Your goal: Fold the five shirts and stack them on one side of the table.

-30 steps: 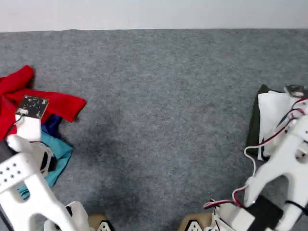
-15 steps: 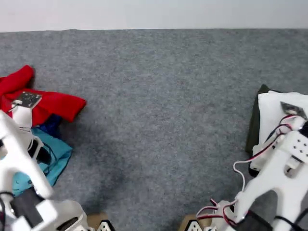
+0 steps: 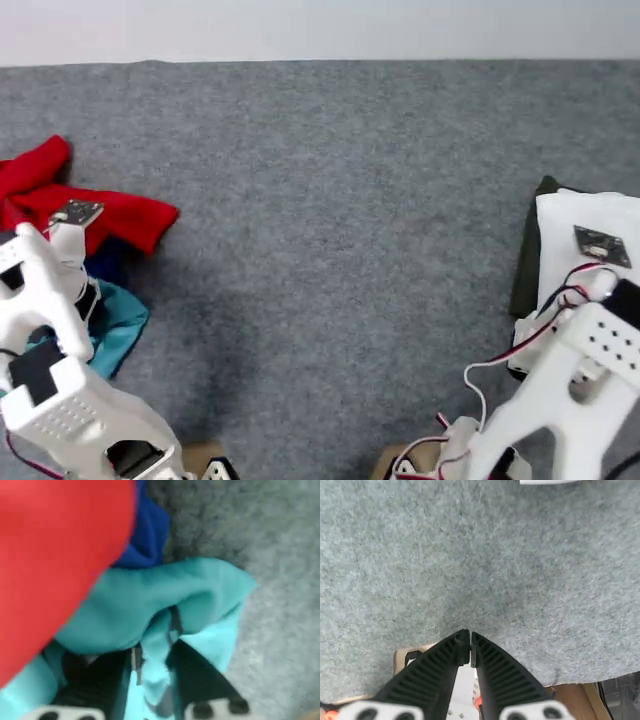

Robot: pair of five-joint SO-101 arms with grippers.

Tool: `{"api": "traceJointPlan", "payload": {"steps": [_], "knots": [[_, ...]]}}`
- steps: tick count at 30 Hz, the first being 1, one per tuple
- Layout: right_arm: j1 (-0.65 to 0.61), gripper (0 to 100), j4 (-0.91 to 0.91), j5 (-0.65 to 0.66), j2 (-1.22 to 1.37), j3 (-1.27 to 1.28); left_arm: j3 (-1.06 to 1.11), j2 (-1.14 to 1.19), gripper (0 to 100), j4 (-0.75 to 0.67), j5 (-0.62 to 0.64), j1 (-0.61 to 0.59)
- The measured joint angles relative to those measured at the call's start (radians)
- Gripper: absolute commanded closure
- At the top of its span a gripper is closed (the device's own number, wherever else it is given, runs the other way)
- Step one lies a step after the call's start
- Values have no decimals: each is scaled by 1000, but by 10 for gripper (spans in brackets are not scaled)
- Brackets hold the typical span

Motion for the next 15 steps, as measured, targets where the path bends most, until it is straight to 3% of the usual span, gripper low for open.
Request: {"api": "traceJointPlan", "payload": {"steps": [5,9,15], "knots": [[0,989,0,0,-34,0,-80,-132,996,172,83,64],[0,989,0,23,-55,0,-150,-356,996,284,241,153],[0,989,0,100,-100,5,-175,-723,995,308,479,367]]}}
